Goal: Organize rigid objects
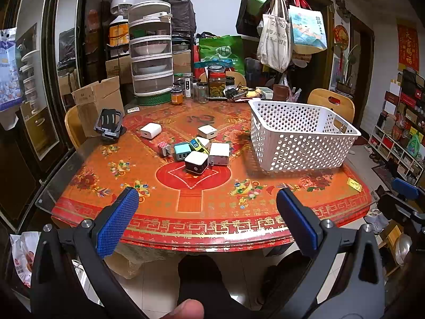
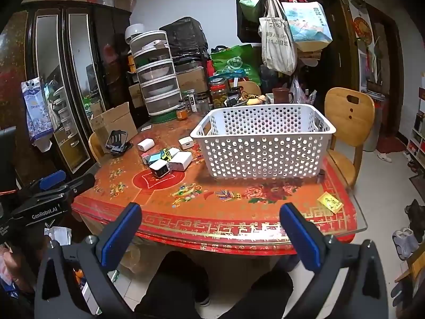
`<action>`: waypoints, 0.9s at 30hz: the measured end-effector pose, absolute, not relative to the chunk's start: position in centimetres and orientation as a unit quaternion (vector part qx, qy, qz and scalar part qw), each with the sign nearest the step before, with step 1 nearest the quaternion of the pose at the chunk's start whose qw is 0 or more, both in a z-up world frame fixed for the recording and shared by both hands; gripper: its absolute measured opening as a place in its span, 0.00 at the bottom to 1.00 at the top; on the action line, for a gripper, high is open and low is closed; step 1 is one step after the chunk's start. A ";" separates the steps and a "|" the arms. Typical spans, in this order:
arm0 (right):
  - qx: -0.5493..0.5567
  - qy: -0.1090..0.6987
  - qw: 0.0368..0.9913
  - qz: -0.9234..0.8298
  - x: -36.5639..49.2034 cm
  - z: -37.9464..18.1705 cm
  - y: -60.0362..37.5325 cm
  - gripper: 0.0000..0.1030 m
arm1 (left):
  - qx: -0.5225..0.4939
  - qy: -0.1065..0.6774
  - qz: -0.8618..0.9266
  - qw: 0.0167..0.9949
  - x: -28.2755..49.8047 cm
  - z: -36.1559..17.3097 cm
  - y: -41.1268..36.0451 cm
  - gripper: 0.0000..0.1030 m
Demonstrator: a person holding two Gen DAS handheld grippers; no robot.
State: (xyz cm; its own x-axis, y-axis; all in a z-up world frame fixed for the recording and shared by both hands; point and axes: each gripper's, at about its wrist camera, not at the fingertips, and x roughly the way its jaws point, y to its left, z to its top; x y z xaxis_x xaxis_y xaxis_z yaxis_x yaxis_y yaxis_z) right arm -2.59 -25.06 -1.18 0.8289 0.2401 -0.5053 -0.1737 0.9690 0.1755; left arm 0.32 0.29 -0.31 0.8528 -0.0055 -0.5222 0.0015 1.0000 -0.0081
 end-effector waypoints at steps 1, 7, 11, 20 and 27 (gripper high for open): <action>0.061 0.271 0.954 0.109 -2.6 -1.1 -25.1 1.00 | -0.005 0.272 -0.003 0.962 0.3 -0.3 0.3 0.99; 0.061 0.271 0.954 0.109 -2.6 -1.1 -25.0 1.00 | -0.005 0.272 -0.002 0.962 0.5 -0.3 0.5 0.99; 0.061 0.271 0.955 0.109 -2.6 -1.1 -25.0 1.00 | -0.003 0.270 -0.004 0.963 0.4 -0.2 0.3 0.99; 0.061 0.271 0.955 0.108 -2.6 -1.1 -25.0 1.00 | -0.003 0.272 -0.006 0.962 0.4 -0.4 0.3 0.99; 0.060 0.271 0.954 0.109 -2.6 -1.1 -25.0 1.00 | -0.007 0.274 -0.007 0.962 0.5 -0.5 0.4 0.99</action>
